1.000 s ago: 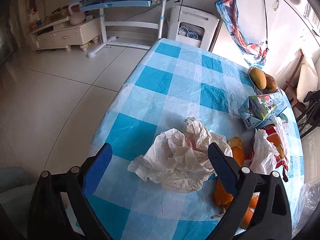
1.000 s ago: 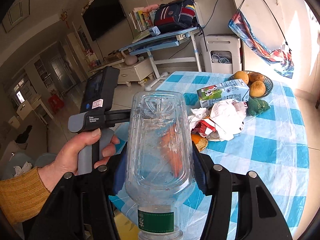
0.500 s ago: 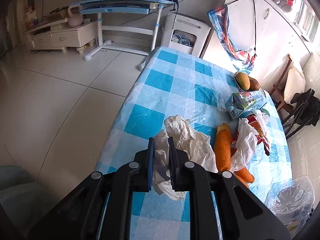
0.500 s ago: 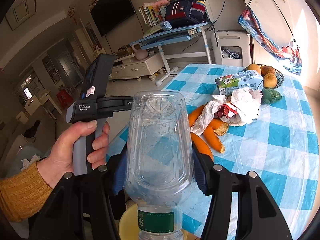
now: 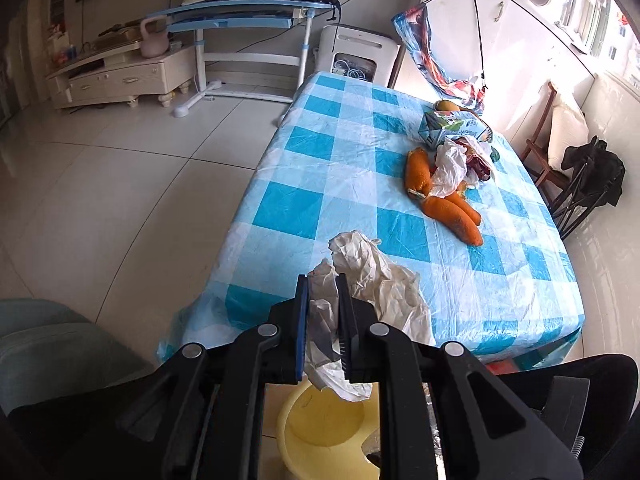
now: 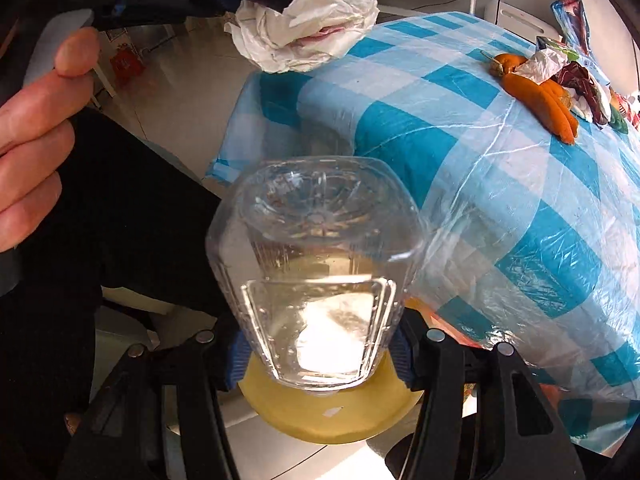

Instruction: Collect trash

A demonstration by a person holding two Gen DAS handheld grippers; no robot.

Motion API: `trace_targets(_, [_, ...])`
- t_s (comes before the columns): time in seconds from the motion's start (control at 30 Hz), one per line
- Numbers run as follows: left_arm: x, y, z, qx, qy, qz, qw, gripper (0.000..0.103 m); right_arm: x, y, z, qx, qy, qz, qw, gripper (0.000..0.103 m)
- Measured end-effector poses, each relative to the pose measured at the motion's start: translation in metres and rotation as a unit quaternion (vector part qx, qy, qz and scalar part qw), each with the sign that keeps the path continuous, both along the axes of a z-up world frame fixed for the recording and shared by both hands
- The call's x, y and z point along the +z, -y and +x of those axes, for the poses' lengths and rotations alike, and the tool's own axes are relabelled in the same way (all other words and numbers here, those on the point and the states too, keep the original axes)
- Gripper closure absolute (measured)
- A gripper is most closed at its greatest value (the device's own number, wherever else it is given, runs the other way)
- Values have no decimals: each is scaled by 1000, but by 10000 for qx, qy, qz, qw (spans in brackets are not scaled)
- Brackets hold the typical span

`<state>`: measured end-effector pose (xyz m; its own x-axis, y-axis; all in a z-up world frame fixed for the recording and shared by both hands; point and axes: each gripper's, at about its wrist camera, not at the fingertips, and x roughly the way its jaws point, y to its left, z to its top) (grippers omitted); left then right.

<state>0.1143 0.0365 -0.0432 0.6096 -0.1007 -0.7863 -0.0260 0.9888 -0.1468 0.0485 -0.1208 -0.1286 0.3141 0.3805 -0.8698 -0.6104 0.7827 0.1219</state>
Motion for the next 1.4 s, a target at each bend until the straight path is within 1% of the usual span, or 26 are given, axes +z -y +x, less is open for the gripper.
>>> trace_targets(0.1, [-6, -1, -20, -8, -38, -52, 10000, 90, -14, -8, 1, 113, -138, -344, 9992, 45])
trace_targets(0.13, [-7, -3, -26, 11, -59, -72, 10000, 90, -15, -8, 0, 130, -158, -415, 9989, 40])
trace_targets(0.23, [-15, -9, -39, 33, -179, -48, 9998, 90, 0, 2, -8, -23, 158, -451, 9989, 31])
trace_targets(0.3, [-22, -8, -46, -2, -315, 34, 9995, 90, 16, 18, -14, -362, 440, -302, 9979, 30])
trace_targets(0.37, [-31, -2, -54, -103, -485, 153, 9987, 90, 33, 38, -20, -802, 798, -80, 9935, 28])
trace_targets(0.43, [-42, 12, -62, -325, -701, 336, 9964, 90, 52, 59, -24, -1247, 1188, 275, 9847, 23])
trace_targets(0.5, [-55, 28, -67, -665, -1017, 499, 9913, 88, 71, 71, -25, -1592, 1547, 628, 9730, 21])
trace_targets(0.57, [-66, 41, -74, -847, -1185, 768, 9864, 78, 84, 78, -26, -1762, 1777, 808, 9648, 19])
trace_targets(0.6, [-68, 46, -75, -906, -1211, 894, 9844, 60, 87, 81, -25, -1810, 1838, 843, 9625, 19])
trace_targets(0.63, [-66, 49, -77, -884, -1132, 1058, 9840, 43, 89, 81, -24, -1841, 1873, 879, 9609, 19])
trace_targets(0.67, [-62, 50, -79, -836, -1016, 1212, 9839, 36, 91, 83, -22, -1866, 1890, 906, 9598, 19])
trace_targets(0.7, [-58, 50, -79, -794, -920, 1290, 9842, 25, 92, 84, -19, -1884, 1894, 923, 9592, 19])
trace_targets(0.73, [-53, 49, -79, -742, -831, 1302, 9852, 20, 92, 84, -17, -1890, 1886, 932, 9592, 19])
trace_targets(0.83, [-43, 41, -76, -572, -648, 1195, 9891, 17, 92, 86, -21, -1908, 1908, 952, 9582, 19])
trace_targets(0.93, [-35, 36, -74, -491, -474, 1045, 9922, 15, 90, 88, -24, -1943, 1926, 984, 9568, 19])
trace_targets(1.1, [-22, 39, -77, -460, -61, 1038, 9935, 13, 89, 94, -23, -2047, 1906, 1028, 9546, 18])
trace_targets(1.2, [-15, 37, -78, -333, 178, 1011, 9942, 11, 91, 98, -25, -2109, 1918, 1052, 9527, 18])
trace_targets(1.4, [-7, 25, -77, -26, 382, 843, 9957, 10, 93, 99, -24, -2141, 1896, 1029, 9527, 17])
